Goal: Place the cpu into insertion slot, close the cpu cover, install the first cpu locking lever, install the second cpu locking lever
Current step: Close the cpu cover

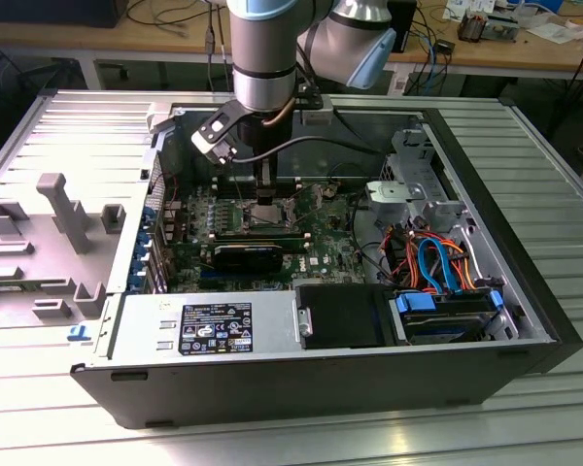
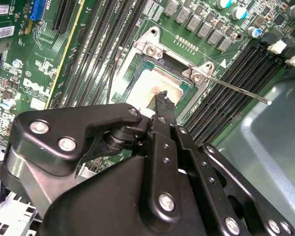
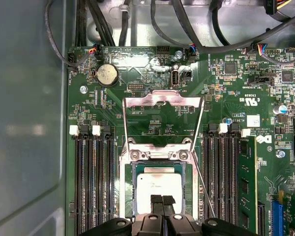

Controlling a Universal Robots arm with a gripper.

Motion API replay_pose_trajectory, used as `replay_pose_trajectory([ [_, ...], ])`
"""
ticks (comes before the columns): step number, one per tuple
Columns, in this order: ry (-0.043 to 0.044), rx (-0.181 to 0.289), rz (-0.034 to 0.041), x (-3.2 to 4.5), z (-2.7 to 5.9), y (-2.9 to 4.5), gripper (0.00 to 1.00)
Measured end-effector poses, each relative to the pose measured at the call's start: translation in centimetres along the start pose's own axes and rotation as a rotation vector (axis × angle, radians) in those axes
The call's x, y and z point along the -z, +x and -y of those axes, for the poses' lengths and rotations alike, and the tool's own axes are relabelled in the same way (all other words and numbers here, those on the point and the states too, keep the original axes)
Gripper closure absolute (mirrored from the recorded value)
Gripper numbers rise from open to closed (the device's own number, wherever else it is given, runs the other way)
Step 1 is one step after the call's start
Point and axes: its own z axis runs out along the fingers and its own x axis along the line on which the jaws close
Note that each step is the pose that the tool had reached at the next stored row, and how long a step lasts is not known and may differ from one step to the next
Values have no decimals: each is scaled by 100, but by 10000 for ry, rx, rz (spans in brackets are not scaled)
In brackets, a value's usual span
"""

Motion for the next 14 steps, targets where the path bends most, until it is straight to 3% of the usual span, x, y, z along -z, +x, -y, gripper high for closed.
replay_pose_trajectory([
  [10,1,0,-10,5,0,-1,89],
  [14,5,0,-10,92,-3,-3,89],
])
